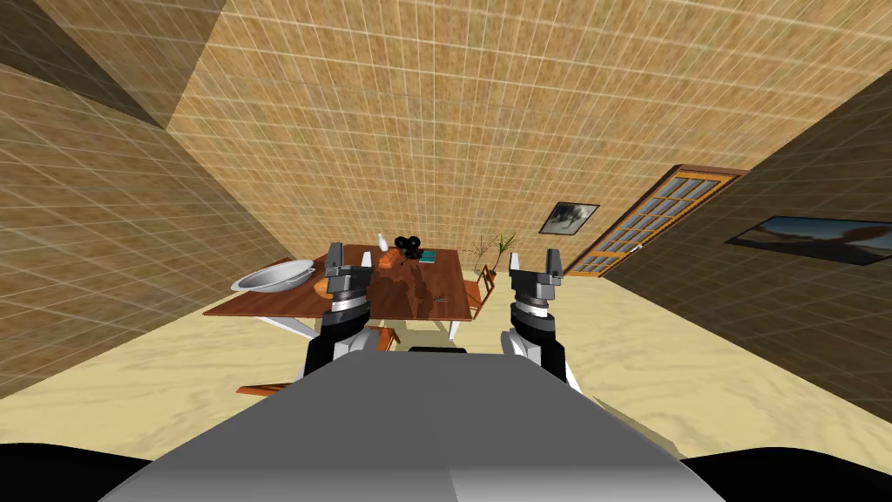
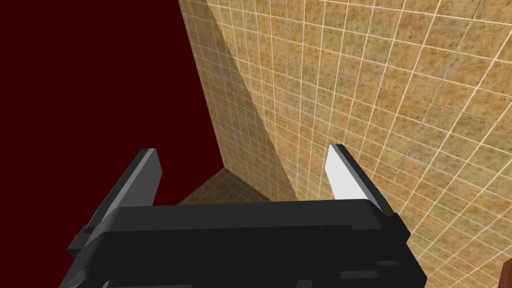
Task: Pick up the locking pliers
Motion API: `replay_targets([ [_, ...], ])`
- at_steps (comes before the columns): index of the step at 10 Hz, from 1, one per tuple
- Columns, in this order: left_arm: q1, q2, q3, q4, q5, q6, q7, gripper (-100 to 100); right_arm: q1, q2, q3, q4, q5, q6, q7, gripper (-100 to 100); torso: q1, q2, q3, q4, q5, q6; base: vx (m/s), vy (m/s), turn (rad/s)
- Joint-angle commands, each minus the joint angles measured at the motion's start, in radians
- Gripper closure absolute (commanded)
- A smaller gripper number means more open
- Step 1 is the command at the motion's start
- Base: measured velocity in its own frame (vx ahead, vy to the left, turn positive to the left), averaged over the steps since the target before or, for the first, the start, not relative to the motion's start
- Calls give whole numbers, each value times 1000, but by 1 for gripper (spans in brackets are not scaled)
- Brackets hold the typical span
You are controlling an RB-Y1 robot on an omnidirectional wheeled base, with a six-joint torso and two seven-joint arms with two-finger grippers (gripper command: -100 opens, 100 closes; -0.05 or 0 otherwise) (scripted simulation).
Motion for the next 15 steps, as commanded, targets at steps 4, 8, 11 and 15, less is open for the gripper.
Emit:
replay_targets([
  [4, -13, 141, 3, 49, 49, 78, 20, -100, 0, 0, 0, 0, 0, 0, 0, 0, 0, 1, 1, 0, 0, 0, -15, -14, -92],
  [8, -29, 239, 7, 109, 112, 177, 46, -100, 0, 0, 0, 0, 0, 0, 0, 0, -2, 2, 1, 0, 0, 0, -29, -27, -142],
  [11, -42, 297, 10, 158, 164, 255, 67, -100, 0, 0, 0, 0, 0, 0, 0, 0, -1, 1, 1, 0, 0, 0, -20, -21, -119],
  [15, -56, 352, 15, 213, 223, 340, 90, -100, 0, 0, 0, 0, 0, 0, 0, 0, -1, 1, 1, 0, 0, 0, -18, -22, -114],
])
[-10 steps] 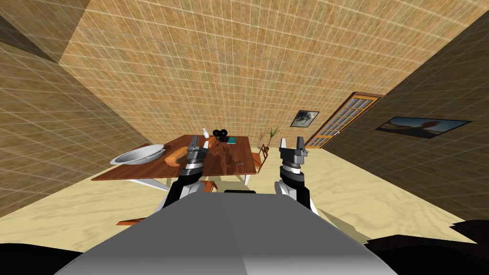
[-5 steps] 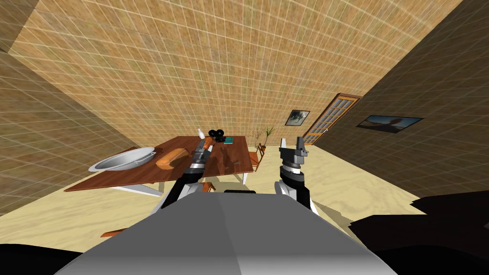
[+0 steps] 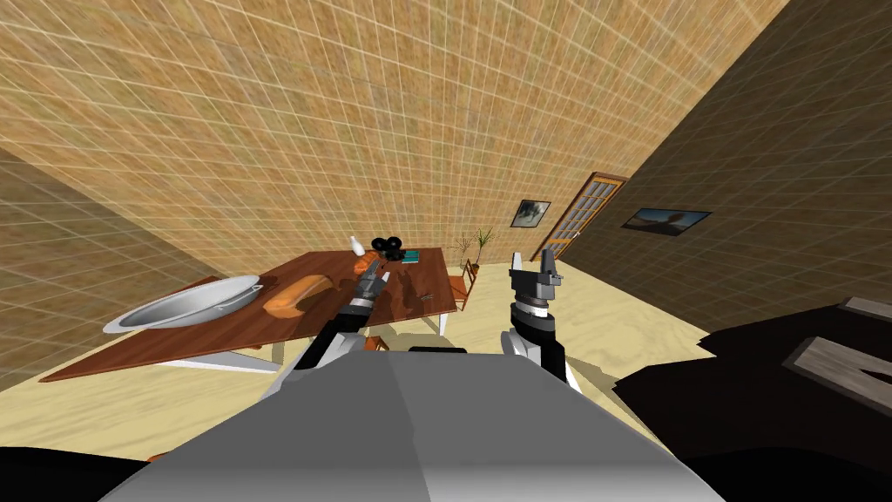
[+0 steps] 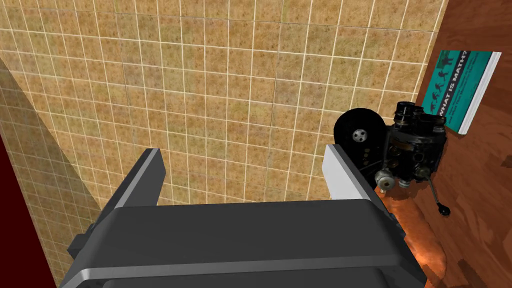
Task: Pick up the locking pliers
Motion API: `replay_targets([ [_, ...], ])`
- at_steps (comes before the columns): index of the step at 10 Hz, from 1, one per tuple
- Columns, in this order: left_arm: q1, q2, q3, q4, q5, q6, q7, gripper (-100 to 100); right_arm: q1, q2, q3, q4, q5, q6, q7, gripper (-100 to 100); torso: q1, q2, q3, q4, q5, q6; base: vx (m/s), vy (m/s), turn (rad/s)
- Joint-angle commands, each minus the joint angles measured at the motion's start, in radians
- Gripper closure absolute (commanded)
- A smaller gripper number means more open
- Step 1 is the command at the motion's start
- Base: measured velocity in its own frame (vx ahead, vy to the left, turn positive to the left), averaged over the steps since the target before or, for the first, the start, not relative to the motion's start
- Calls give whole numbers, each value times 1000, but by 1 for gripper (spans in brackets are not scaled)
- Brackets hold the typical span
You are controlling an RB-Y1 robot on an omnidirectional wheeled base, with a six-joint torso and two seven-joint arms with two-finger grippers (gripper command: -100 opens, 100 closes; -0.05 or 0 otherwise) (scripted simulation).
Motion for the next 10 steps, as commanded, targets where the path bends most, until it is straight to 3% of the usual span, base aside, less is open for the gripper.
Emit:
replay_targets([
  [1, -3, 7, -3, 8, 12, 38, 2, -100, 0, 0, 0, 0, 0, 0, 0, 0, 0, 0, 0, 0, 0, 0, -17, -18, -76],
  [4, -18, 60, 3, 68, 75, 122, 26, -100, 0, 0, 0, 0, 0, 0, 0, 0, 0, 0, 0, 0, 0, -1, -18, -28, -150],
  [5, -18, 60, 3, 68, 75, 136, 26, -100, 0, 0, 0, 0, 0, 0, 0, 0, -1, 0, 0, 0, 0, 0, -15, -24, -85],
  [6, -26, 86, 7, 99, 108, 173, 37, -100, 0, 0, 0, 0, 0, 0, 0, 0, 0, 0, 0, 0, 0, -1, -16, -34, -196],
  [7, -26, 86, 7, 99, 108, 188, 37, -100, 0, 0, 0, 0, 0, 0, 0, 0, 0, 0, 0, 0, 0, 0, -14, -22, -73],
  [8, -34, 112, 12, 132, 142, 214, 49, -100, 0, 0, 0, 0, 0, 0, 0, 0, 0, 0, 0, 0, 0, -1, -17, -31, -149],
  [9, -34, 112, 12, 132, 142, 240, 49, -100, 0, 0, 0, 0, 0, 0, 0, 0, 0, 0, 0, 0, 0, 0, -12, -24, -108],
  [10, -42, 138, 17, 166, 176, 267, 60, -100, 0, 0, 0, 0, 0, 0, 0, 0, 0, 0, 0, 0, 0, -1, -10, -28, -215],
])
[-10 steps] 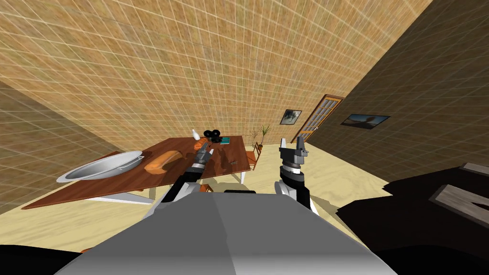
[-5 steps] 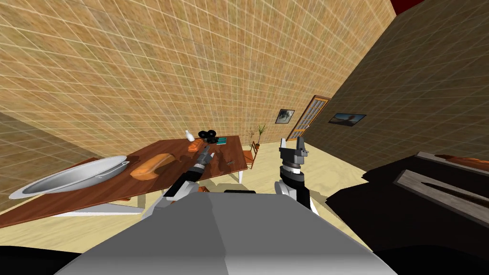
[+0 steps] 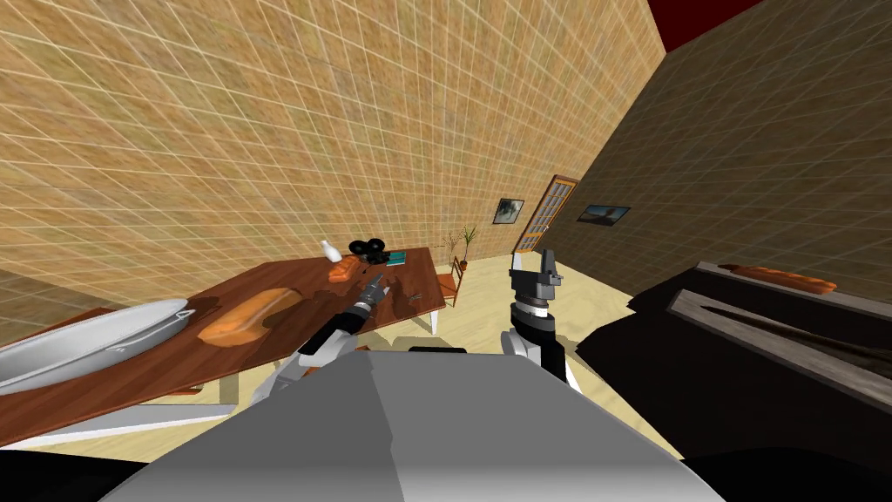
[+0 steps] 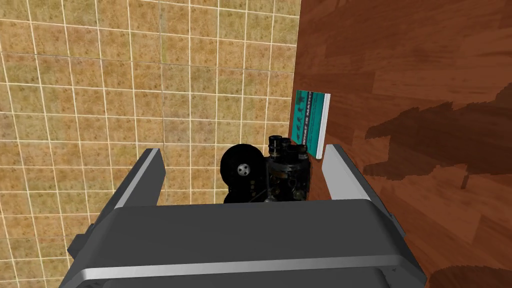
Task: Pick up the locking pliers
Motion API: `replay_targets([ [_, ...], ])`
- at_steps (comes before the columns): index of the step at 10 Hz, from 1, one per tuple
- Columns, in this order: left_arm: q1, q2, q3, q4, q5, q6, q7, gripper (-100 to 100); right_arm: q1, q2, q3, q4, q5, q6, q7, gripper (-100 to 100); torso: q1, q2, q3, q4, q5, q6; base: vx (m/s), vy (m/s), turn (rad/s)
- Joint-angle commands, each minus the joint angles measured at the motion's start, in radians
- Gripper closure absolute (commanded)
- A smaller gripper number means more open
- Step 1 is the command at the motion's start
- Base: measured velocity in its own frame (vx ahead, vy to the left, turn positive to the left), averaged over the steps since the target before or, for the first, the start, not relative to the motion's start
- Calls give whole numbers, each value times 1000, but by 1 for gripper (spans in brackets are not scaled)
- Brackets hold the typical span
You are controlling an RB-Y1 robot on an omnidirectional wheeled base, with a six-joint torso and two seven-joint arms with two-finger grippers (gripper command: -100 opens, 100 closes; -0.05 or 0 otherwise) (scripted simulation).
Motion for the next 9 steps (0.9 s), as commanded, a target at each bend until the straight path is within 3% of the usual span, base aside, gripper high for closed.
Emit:
replay_targets([
  [1, -9, 8, 5, 12, 16, 50, 4, -100, 0, 0, 0, 0, 0, 0, 0, 0, 0, 0, 0, 0, 0, 0, -10, -20, -85],
  [2, -9, 8, 5, 12, 16, 56, 4, -100, 0, 0, 0, 0, 0, 0, 0, 0, 0, 0, 0, 0, 0, -1, -3, -10, 30],
  [3, -18, 33, 11, 47, 50, 91, 15, -100, 0, 0, 0, 0, 0, 0, 0, 0, 1, 0, 0, 0, 0, -1, -7, -31, -196],
  [4, -18, 33, 11, 47, 50, 109, 15, -100, 0, 0, 0, 0, 0, 0, 0, 0, 0, 0, 0, 0, 0, 0, -4, -25, -113],
  [5, -26, 58, 18, 81, 84, 149, 25, -100, 0, 0, 0, 0, 0, 0, 0, 0, 0, 0, 0, 0, 0, -1, -4, -37, -186],
  [6, -26, 58, 18, 84, 84, 163, 25, -100, 0, 0, 0, 0, 0, 0, 0, 0, 0, -1, 0, 0, 0, 0, -8, -27, -94],
  [9, -44, 106, 35, 162, 152, 260, 42, -100, 0, 0, 0, 0, 0, 0, 0, 0, 0, 0, 0, 0, 0, -1, -4, -32, -147],
])
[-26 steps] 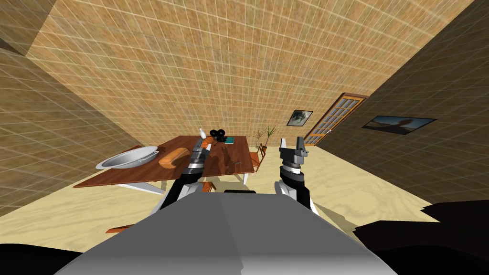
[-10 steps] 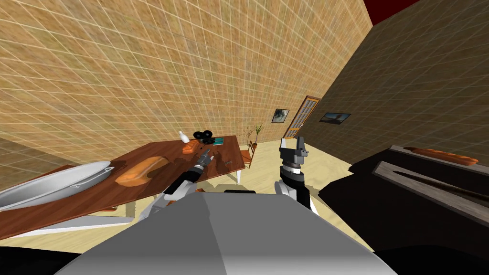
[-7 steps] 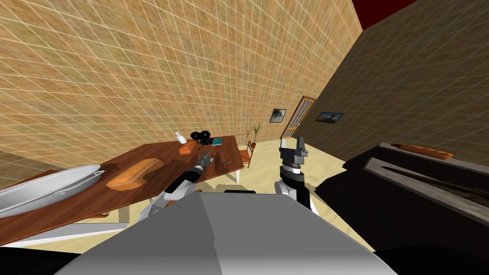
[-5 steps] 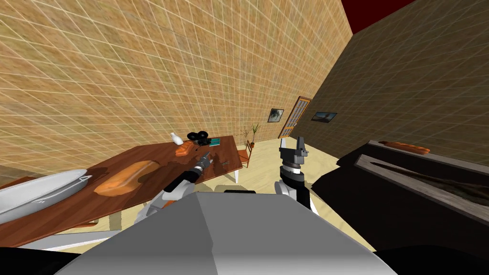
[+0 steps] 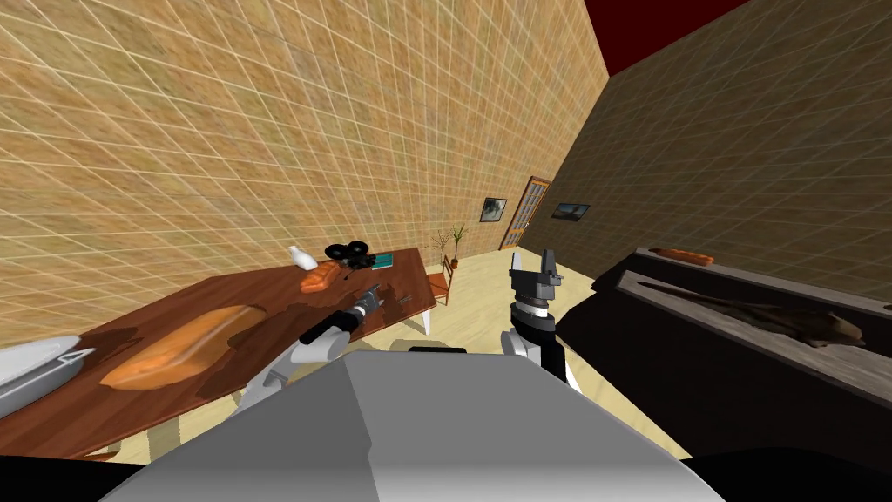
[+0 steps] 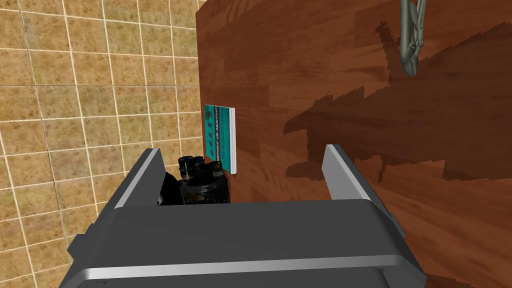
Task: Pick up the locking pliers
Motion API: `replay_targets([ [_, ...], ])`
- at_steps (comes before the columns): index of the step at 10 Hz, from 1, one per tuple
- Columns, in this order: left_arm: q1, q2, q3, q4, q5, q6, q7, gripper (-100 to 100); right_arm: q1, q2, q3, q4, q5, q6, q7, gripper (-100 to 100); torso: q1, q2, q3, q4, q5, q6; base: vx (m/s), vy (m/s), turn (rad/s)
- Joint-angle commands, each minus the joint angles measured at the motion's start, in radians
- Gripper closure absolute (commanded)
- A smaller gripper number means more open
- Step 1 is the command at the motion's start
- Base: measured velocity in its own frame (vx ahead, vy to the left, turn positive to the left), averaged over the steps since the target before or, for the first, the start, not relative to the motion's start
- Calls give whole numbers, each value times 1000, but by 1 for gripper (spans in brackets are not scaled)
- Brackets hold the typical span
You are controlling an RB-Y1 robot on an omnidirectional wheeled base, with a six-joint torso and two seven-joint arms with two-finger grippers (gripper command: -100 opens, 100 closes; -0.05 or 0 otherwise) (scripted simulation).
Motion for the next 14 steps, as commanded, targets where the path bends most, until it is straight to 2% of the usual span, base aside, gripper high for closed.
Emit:
replay_targets([
  [1, 2, 15, 2, 20, 20, 31, 5, -100, 0, 0, 0, 0, 0, 0, 0, 0, 0, 0, 0, 0, 0, 0, 1, -25, -113],
  [2, -7, 37, 12, 61, 53, 67, 13, -100, 0, 0, 0, 0, 0, 0, 0, 0, 0, 0, 0, 0, 0, 0, 4, -31, -225],
  [3, -7, 37, 12, 61, 53, 85, 13, -100, 0, 0, 0, 0, 0, 0, 0, 0, 0, 0, 0, 0, 0, 0, 4, -26, -103],
  [4, -17, 57, 23, 96, 87, 124, 20, -100, 0, 0, 0, 0, 0, 0, 0, 0, 0, 0, 0, 0, 0, -1, 6, -39, -195],
  [5, -17, 57, 23, 103, 87, 139, 20, -100, 0, 0, 0, 0, 0, 0, 0, 0, 0, 0, 0, 0, 0, 0, 9, -23, -97],
  [6, -26, 76, 35, 141, 119, 171, 26, -100, 0, 0, 0, 0, 0, 0, 0, 0, 1, 0, 0, 0, 0, -1, 16, -28, -222],
  [7, -26, 76, 35, 145, 119, 192, 26, -100, 0, 0, 0, 0, 0, 0, 0, 0, 0, -1, -1, 0, 0, 0, 12, -19, -99],
  [8, -36, 93, 48, 188, 152, 228, 32, -100, 0, 0, 0, 0, 0, 0, 0, 0, 1, -1, 0, 0, 0, -1, 15, -35, -171],
  [9, -36, 93, 48, 188, 152, 245, 32, -100, 0, 0, 0, 0, 0, 0, 0, 0, 0, -1, 0, 0, 0, 0, 11, -29, -96],
  [10, -47, 107, 62, 232, 183, 272, 36, -100, 0, 0, 0, 0, 0, 0, 0, 0, 0, -1, 0, 0, 0, -1, 13, -29, -223],
  [12, -47, 107, 62, 232, 183, 298, 36, -100, 0, 0, 0, 0, 0, 0, 0, 0, 0, -1, 0, 0, 0, -1, 10, -18, -28],
  [13, -57, 121, 77, 277, 214, 339, 40, -100, 0, 0, 0, 0, 0, 0, 0, 0, 1, 0, 0, 0, 0, -1, 8, -28, -176],
  [14, -57, 121, 77, 277, 214, 349, 40, -100, 0, 0, 0, 0, 0, 0, 0, 0, 0, 0, 0, 0, 0, 0, 12, -19, -118],
])
